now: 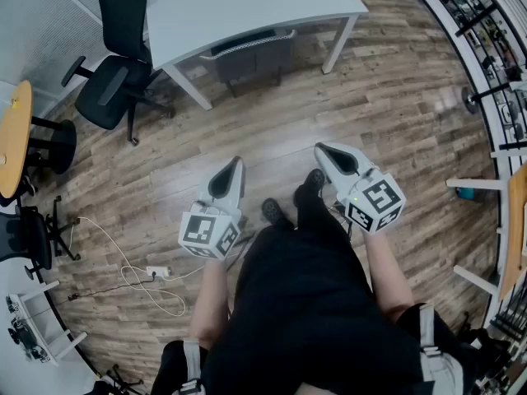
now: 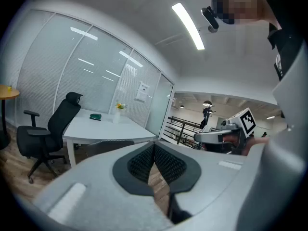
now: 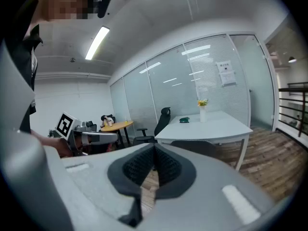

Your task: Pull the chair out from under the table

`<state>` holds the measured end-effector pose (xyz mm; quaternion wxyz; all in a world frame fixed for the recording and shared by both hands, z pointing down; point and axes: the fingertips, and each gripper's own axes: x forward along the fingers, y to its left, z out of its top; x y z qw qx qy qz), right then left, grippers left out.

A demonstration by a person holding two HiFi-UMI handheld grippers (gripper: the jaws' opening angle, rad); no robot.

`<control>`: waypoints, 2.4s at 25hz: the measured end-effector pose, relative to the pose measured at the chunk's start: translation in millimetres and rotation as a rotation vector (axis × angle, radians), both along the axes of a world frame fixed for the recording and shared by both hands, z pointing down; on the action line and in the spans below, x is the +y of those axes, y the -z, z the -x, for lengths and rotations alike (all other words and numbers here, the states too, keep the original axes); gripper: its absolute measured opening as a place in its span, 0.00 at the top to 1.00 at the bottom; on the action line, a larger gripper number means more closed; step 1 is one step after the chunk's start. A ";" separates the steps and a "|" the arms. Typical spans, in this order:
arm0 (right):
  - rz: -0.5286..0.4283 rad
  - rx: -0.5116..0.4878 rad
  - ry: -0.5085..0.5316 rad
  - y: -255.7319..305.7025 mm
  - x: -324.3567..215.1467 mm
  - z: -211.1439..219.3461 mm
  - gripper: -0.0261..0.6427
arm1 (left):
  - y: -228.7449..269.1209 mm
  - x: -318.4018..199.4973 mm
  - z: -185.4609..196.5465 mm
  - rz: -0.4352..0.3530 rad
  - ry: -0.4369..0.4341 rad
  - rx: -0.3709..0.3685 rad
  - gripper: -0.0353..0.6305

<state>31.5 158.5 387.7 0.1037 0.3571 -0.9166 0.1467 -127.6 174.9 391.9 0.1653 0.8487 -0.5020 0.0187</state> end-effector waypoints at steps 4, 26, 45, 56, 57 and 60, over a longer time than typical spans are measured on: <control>-0.029 0.018 0.004 1.7 3.3 3.4 0.96 | -1.0 2.9 0.2 0.002 -0.003 -0.002 0.93; -0.093 0.117 0.011 -7.6 -0.6 1.8 0.96 | -13.4 -7.4 -5.0 0.027 -0.020 -0.020 0.93; 0.074 0.065 0.039 -32.7 -127.6 -27.7 0.96 | -3.3 -114.3 -24.2 0.022 0.045 -0.046 0.93; 0.096 0.066 0.145 -50.5 -184.2 -42.1 0.96 | -9.3 -175.5 -68.7 0.070 0.035 -0.094 0.93; 0.104 0.074 0.157 -53.6 -187.0 -43.1 0.96 | -12.1 -179.7 -74.3 0.080 0.033 -0.098 0.93; 0.126 0.082 0.195 -60.4 -195.3 -45.9 0.96 | -16.0 -191.8 -89.6 0.094 0.036 -0.107 0.93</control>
